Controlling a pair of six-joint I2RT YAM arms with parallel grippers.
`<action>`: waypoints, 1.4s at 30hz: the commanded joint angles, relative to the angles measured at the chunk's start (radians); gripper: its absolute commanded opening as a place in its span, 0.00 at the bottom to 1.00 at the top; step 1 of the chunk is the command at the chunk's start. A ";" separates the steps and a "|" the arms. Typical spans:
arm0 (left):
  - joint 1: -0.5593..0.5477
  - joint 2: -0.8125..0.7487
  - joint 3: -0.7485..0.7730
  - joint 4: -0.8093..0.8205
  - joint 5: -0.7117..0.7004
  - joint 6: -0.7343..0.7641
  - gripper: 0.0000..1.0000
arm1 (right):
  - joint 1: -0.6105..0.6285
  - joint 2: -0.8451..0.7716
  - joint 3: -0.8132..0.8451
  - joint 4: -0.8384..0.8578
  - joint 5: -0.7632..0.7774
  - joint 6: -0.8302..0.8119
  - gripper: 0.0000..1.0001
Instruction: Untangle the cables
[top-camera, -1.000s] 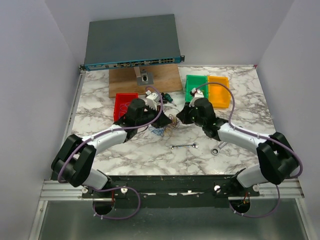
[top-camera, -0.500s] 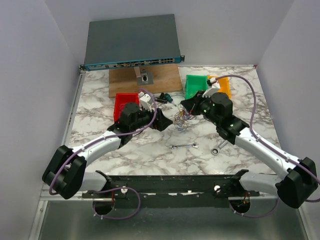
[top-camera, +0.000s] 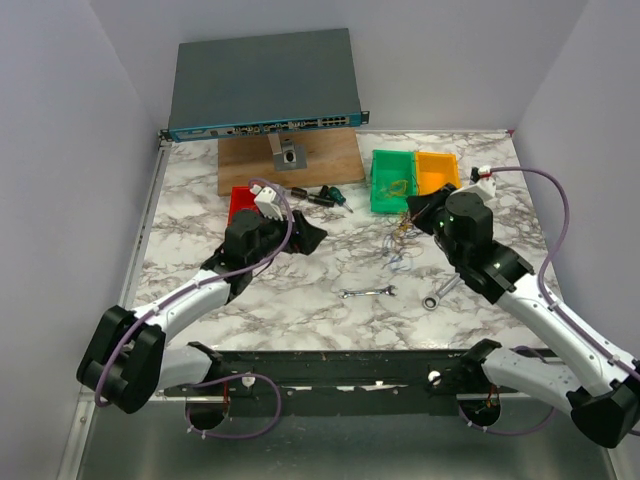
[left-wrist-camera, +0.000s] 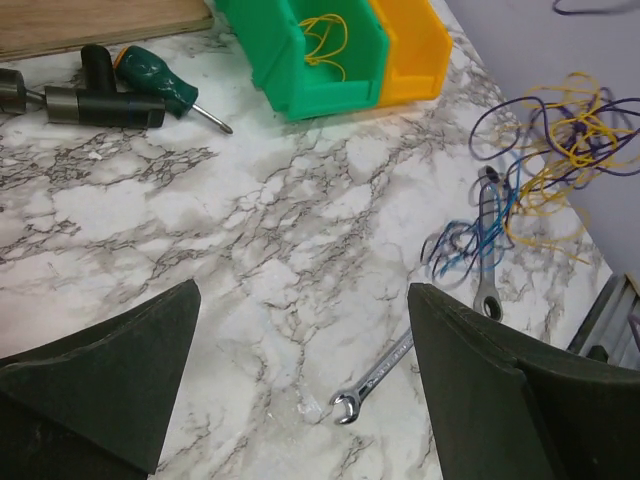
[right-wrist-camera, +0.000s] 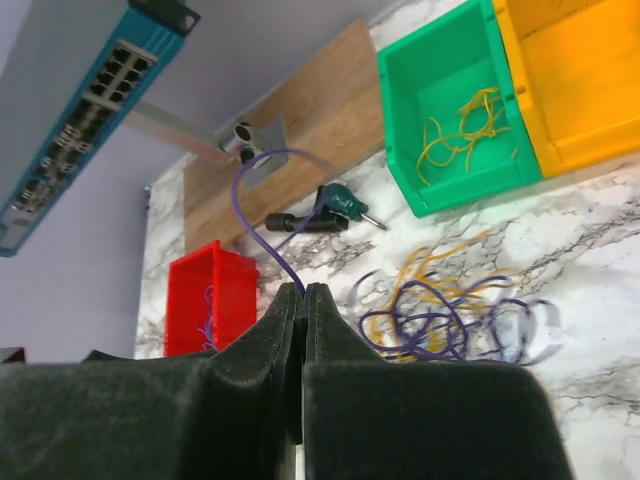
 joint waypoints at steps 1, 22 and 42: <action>0.006 0.008 -0.019 0.083 0.053 -0.030 0.88 | 0.001 -0.017 -0.008 -0.023 0.022 0.061 0.01; -0.065 0.075 0.000 0.267 0.266 0.044 0.76 | 0.003 0.132 -0.001 0.392 -0.713 0.371 0.01; -0.094 0.101 0.023 0.267 0.263 0.051 0.00 | 0.003 0.080 0.025 0.373 -0.734 0.405 0.01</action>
